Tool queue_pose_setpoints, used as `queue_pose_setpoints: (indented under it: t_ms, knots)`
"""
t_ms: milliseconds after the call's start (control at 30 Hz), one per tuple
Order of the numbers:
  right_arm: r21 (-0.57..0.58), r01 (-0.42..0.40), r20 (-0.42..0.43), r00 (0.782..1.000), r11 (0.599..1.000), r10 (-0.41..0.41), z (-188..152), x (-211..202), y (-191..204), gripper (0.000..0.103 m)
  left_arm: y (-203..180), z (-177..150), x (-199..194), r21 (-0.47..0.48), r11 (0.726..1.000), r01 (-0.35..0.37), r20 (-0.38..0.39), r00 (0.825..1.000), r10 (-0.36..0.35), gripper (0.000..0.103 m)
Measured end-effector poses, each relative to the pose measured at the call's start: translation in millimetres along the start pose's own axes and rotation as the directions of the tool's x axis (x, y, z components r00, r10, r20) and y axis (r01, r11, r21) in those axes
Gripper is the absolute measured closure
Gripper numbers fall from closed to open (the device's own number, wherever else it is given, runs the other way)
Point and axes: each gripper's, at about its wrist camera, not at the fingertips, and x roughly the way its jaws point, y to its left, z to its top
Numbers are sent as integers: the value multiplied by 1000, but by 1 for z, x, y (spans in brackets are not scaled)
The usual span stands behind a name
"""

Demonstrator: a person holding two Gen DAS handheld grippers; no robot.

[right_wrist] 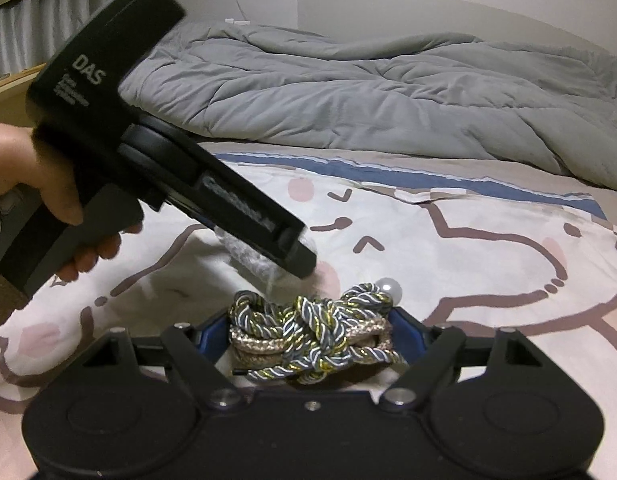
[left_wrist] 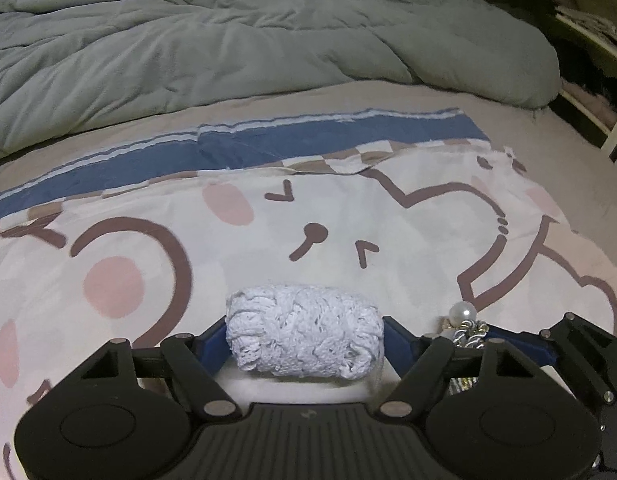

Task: Organize objects
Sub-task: 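Grasp the white crocheted ball with the left tool while the right tool grasps the braided rope, then carry the crocheted ball and braided rope with both tools over the white box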

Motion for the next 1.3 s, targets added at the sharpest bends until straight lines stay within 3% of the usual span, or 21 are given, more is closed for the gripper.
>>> queue_pose_setpoints:
  t_ms: [267, 700, 1000, 1300]
  knots:
    - [52, 5, 16, 1000, 999, -6, 8, -27, 2, 21, 5, -8, -43, -11, 1000, -7, 43, 999, 7, 26]
    - [110, 78, 45, 996, 991, -83, 43, -86, 11, 21, 4, -22, -126, -21, 1000, -8, 128, 992, 11, 25]
    - [105, 78, 56, 995, 991, -84, 69, -130, 49, 20, 22, -42, -194, -51, 998, -43, 172, 984, 52, 25]
    - [174, 63, 68, 995, 983, -75, 82, -161, 88, 20, 48, -64, -260, -89, 992, -92, 221, 969, 110, 25]
